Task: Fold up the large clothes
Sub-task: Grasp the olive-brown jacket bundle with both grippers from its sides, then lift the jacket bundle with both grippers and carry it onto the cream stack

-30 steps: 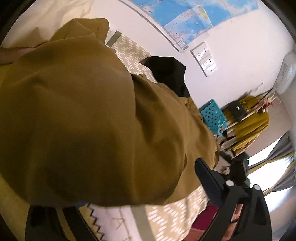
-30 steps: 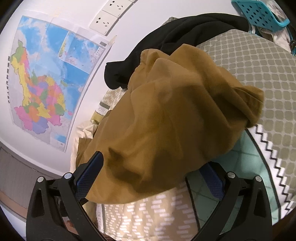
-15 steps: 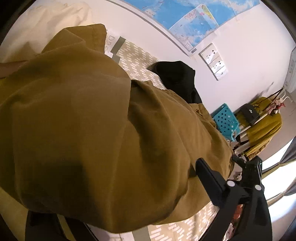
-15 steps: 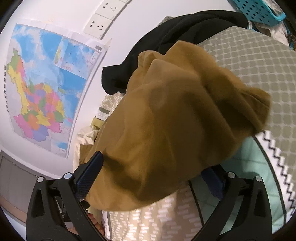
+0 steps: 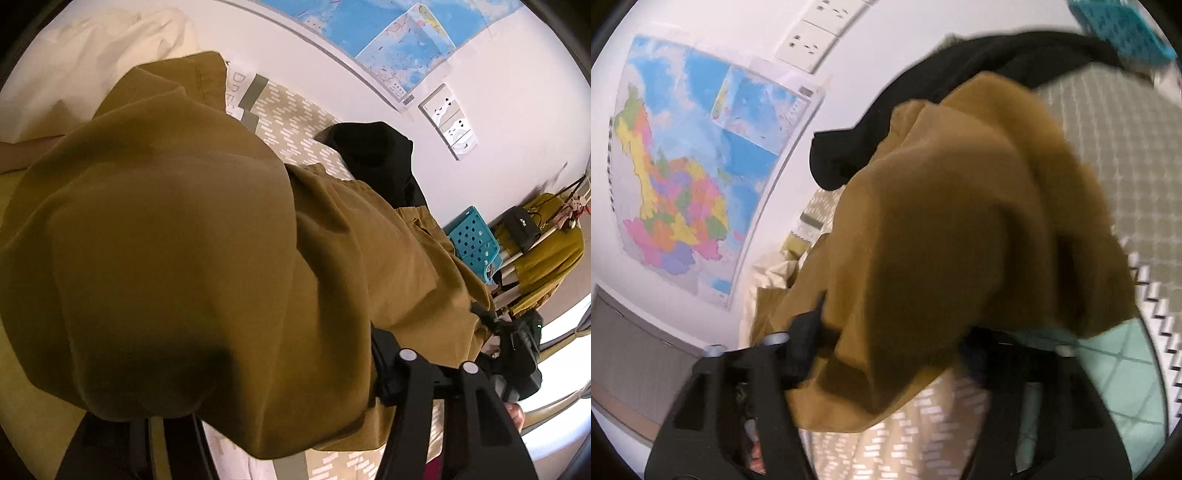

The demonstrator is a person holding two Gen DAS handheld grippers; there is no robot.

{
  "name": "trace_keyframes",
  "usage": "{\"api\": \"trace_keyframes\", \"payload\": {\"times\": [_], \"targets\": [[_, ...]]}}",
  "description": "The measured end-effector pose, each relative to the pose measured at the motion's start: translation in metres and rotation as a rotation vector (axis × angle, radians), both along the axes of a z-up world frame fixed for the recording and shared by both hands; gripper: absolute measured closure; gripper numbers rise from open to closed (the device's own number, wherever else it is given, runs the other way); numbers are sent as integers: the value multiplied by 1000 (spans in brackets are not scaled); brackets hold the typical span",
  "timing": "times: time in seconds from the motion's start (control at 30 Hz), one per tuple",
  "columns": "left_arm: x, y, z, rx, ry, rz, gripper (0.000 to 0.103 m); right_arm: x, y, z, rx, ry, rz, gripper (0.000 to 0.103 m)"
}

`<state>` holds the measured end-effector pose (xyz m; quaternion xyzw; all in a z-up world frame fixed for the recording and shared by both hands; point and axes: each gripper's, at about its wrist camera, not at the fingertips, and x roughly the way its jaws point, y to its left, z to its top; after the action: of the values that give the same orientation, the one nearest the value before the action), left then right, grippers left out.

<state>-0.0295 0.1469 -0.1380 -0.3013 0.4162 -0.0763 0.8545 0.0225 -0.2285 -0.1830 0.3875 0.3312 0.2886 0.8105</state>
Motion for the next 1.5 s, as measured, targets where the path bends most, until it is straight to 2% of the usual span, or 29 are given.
{"api": "trace_keyframes", "payload": {"times": [0.03, 0.1, 0.17, 0.2, 0.23, 0.27, 0.3, 0.33, 0.43, 0.73, 1.0, 1.2, 1.5], "targets": [[1, 3, -2, -34, 4, 0, 34, 2, -1, -1, 38, -3, -15, 6], [3, 6, -4, -81, -2, -7, 27, 5, 9, 3, 3, -8, -15, 5], [7, 4, -4, -85, 3, -12, 25, 8, 16, 5, -29, -15, -23, 5], [8, 2, -2, -66, 7, -18, 28, 10, 20, 7, -54, -24, -20, 14], [9, 0, 0, -27, 14, -13, 40, 10, 20, 7, -72, -26, -29, 29], [9, -2, 1, 0, 17, -13, 43, 10, 20, 8, -82, -30, -23, 37], [8, -2, 3, 4, 13, -20, 46, 8, 19, 8, -83, -47, 4, 55], [8, -2, 4, 4, 11, -21, 49, 5, 19, 9, -77, -61, 32, 63], [6, -8, 15, 44, 8, -39, 53, -6, 20, 21, -99, -115, 52, 70], [-9, -21, 61, 172, -103, -85, 55, -35, 19, 70, -97, -277, 71, 75], [-12, -19, 81, 186, -150, -108, 55, -46, 27, 101, -109, -357, 80, 75], [-13, -8, 112, 179, -215, -119, 56, -54, 37, 138, -110, -455, 108, 75], [-15, 42, 199, 226, -381, -54, 57, -52, 85, 225, -79, -658, 195, 76]]}}
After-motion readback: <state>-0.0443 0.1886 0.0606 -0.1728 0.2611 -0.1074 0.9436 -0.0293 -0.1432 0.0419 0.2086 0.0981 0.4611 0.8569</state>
